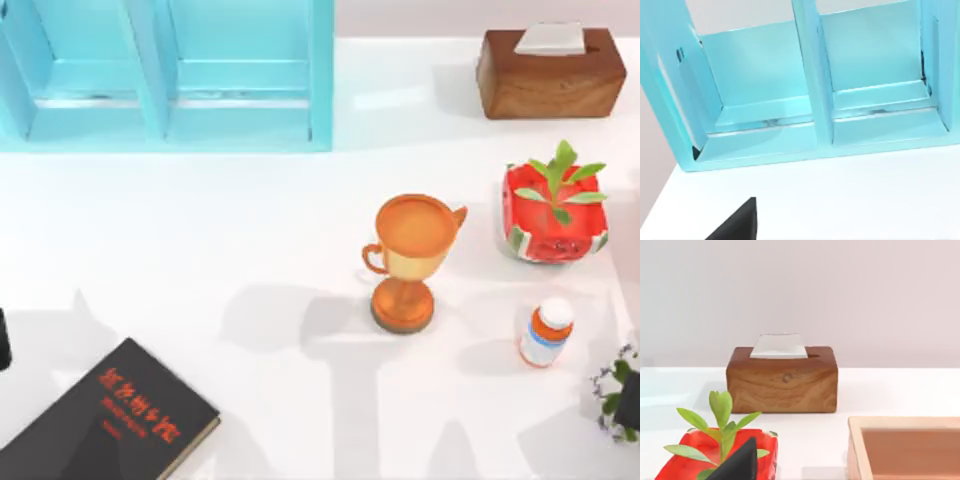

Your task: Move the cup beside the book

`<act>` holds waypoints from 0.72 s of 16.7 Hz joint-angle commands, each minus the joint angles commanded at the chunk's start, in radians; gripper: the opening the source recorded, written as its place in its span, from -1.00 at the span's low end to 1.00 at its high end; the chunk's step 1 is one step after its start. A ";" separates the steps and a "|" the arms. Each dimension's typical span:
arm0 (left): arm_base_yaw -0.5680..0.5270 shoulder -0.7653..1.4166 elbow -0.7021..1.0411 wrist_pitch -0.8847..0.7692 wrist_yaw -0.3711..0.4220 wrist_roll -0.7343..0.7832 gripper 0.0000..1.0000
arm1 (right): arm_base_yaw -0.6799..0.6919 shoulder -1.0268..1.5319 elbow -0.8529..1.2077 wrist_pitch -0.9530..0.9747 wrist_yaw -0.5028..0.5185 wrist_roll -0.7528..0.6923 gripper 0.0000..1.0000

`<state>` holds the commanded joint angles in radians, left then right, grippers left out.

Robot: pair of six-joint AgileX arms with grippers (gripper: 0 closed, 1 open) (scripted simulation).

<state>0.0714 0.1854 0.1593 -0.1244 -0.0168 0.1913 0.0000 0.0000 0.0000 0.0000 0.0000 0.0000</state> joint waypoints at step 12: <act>0.284 0.954 0.841 -0.624 -0.004 1.045 1.00 | 0.000 0.000 0.000 0.000 0.000 0.000 1.00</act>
<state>0.3557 1.1390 1.0008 -0.7487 -0.0204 1.2359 0.0000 0.0000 0.0000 0.0000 0.0000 0.0000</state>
